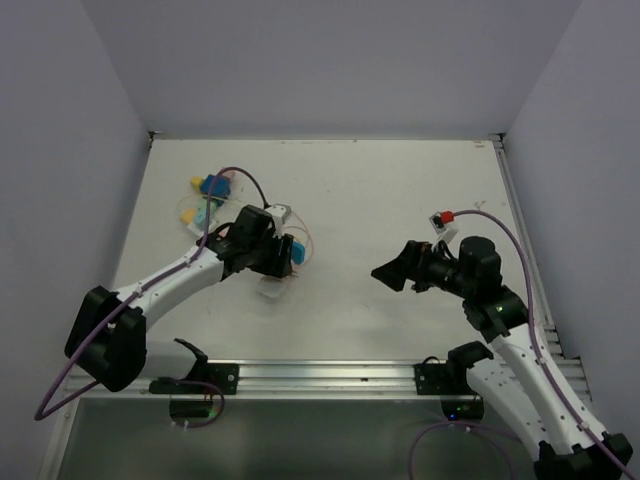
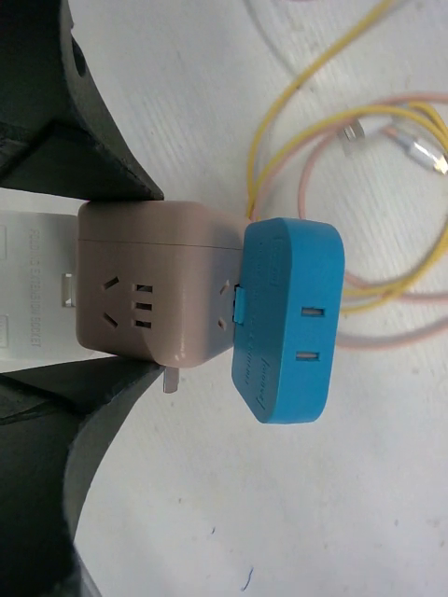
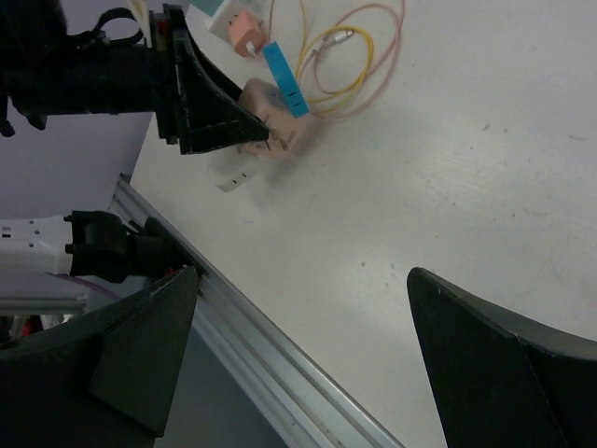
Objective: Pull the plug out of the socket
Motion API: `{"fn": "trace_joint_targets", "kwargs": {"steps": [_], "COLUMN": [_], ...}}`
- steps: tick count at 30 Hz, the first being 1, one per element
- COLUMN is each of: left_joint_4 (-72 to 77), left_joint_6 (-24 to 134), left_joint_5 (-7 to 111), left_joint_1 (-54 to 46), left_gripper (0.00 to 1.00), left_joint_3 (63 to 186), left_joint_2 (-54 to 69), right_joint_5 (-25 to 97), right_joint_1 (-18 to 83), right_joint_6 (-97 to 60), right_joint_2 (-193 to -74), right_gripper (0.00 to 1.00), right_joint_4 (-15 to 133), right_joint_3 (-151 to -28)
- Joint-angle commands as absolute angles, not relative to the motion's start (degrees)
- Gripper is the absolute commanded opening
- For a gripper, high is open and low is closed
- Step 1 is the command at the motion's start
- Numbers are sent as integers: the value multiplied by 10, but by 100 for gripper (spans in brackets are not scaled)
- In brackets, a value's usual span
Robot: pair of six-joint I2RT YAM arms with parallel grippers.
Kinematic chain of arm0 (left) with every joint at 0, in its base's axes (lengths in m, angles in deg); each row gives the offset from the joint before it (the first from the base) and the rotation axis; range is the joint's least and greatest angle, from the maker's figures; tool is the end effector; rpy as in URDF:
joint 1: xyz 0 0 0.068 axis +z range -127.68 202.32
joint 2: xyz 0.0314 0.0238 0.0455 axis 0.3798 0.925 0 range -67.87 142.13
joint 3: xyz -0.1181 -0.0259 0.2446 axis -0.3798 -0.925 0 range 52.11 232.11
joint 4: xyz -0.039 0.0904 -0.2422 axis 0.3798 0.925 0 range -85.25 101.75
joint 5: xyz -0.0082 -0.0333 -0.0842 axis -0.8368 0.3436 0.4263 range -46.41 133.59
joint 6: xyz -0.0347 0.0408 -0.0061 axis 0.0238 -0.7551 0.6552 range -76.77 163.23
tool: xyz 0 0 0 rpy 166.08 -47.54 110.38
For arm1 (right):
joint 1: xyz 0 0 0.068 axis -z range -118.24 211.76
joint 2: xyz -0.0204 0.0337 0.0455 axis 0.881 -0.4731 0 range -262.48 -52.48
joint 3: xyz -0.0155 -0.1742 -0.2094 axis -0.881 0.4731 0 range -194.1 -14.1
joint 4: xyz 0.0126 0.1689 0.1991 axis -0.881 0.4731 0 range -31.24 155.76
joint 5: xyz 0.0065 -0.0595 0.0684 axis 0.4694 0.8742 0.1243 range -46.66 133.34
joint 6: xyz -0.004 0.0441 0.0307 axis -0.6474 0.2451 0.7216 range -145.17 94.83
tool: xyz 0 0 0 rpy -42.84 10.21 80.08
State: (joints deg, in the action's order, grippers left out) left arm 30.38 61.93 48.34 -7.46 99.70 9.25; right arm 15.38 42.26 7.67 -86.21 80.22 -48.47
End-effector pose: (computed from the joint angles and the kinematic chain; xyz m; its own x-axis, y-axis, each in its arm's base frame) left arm 0.2299 -0.1349 0.2125 -0.8466 0.1163 -0.5193 0.2794 0.9277 -0.2476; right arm 0.1294 0.0636 0.2853 -0.6655 0.2724 -0.6949 -0.4131 0.6410 0.6469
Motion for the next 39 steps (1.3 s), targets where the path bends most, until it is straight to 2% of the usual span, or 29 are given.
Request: {"fn": "trace_joint_targets", "kwargs": {"steps": [1, 7, 9, 12, 16, 22, 29, 33, 39], "left_joint_4": [241, 243, 242, 232, 216, 215, 213, 212, 204], "left_joint_6": [569, 511, 487, 479, 479, 477, 481, 481, 481], "left_joint_5": [525, 550, 559, 585, 598, 605, 591, 587, 580], "left_joint_1": [-103, -118, -120, -123, -127, -128, -128, -128, -128], "left_gripper": [0, 0, 0, 0, 0, 0, 0, 0, 0], "left_joint_3": [1006, 1038, 1041, 1028, 1008, 1001, 997, 997, 990], "left_joint_2": [58, 47, 50, 55, 56, 27, 8, 5, -10], "right_joint_5": [114, 130, 142, 176, 226, 272, 285, 292, 300], "right_joint_1": [421, 412, 402, 366, 297, 247, 212, 203, 203], "right_joint_6": [129, 167, 174, 169, 160, 139, 124, 117, 117], "right_joint_2": [-901, -990, -1034, -1090, -1161, -1253, -1321, -1346, -1366], "right_gripper": [99, 98, 95, 85, 79, 73, 66, 65, 57], "right_joint_4": [759, 679, 658, 630, 599, 555, 547, 545, 534], "right_joint_3": [-503, -520, -532, -561, -592, -630, -682, -692, -695]}}
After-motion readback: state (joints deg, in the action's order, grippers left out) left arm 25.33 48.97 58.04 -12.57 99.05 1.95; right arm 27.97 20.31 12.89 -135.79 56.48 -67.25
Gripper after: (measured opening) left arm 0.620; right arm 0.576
